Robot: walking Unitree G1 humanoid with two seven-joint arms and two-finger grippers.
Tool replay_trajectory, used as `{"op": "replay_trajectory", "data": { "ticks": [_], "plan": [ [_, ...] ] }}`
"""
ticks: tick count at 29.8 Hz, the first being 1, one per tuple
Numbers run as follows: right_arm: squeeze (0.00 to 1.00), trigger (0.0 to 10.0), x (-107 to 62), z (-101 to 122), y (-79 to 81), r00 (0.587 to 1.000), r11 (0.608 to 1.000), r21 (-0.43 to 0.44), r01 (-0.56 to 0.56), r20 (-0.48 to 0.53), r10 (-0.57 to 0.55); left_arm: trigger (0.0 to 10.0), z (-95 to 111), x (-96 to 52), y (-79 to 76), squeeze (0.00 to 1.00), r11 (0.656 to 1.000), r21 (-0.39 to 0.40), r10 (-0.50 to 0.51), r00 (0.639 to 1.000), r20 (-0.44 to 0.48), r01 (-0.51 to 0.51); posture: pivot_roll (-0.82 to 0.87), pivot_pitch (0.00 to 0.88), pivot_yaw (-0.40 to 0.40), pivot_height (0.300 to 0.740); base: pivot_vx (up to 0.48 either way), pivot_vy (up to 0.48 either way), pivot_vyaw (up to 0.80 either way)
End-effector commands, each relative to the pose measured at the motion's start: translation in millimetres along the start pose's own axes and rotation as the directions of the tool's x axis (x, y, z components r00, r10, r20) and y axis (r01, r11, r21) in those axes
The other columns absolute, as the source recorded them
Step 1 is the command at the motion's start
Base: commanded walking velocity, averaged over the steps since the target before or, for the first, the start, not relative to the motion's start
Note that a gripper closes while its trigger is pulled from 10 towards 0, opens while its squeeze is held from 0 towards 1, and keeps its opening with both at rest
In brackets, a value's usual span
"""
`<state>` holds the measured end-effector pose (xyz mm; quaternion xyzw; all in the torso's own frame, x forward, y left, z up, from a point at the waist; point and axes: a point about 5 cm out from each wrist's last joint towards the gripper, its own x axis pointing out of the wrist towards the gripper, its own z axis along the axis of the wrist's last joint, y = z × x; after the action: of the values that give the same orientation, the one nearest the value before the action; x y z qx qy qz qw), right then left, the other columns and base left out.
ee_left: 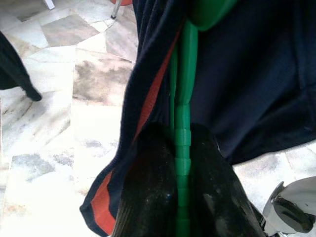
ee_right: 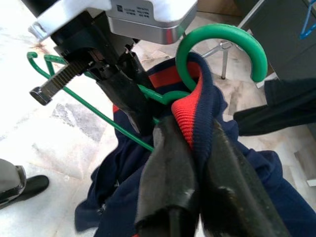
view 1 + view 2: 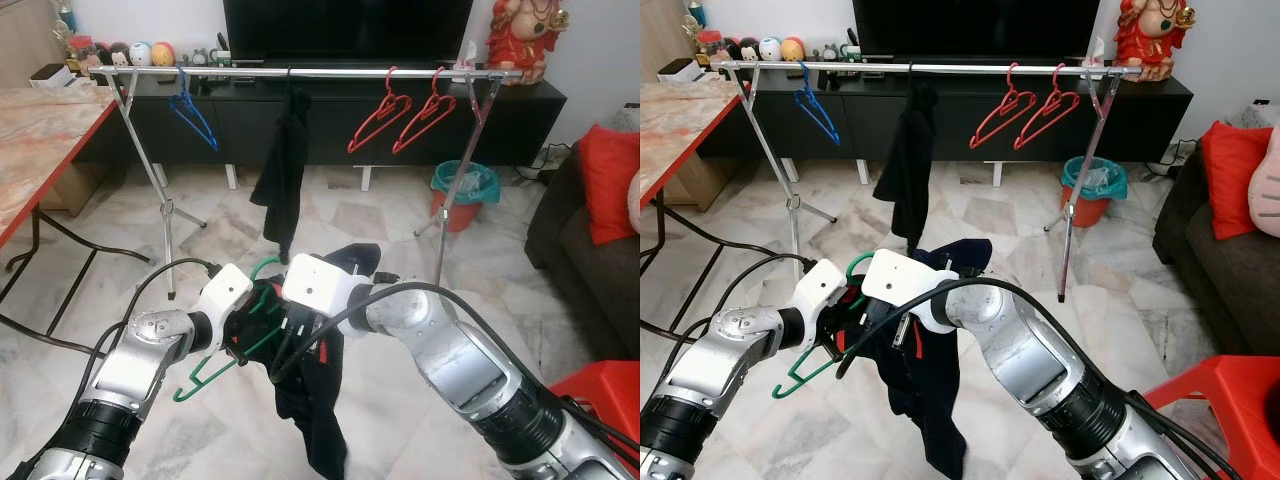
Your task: Hang hanger
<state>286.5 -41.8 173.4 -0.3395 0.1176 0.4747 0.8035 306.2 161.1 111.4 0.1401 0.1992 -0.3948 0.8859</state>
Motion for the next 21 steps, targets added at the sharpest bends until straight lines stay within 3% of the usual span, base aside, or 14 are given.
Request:
{"op": "replay_trajectory", "data": {
  "ticks": [1, 21],
  "plan": [
    [1.00, 10.0, -0.9, 2.5, -1.2, 1.000, 1.000, -0.023, -0.006, 0.009, 0.006, 10.0, 6.9, -0.3, -2.0, 0.00, 1.000, 0.010, -0.015, 1.000, 0.021, 0.015, -0.10, 0.000, 0.015, 0.740, 0.000, 0.000, 0.00],
    [1.00, 10.0, -17.2, -17.2, 6.5, 0.992, 0.988, -0.109, -0.113, -0.072, 0.106, 10.0, 6.5, -1.1, -1.3, 0.00, 1.000, -0.004, -0.014, 1.000, 0.020, 0.014, -0.11, 0.000, 0.032, 0.740, 0.000, 0.000, 0.00]
  ]
}}
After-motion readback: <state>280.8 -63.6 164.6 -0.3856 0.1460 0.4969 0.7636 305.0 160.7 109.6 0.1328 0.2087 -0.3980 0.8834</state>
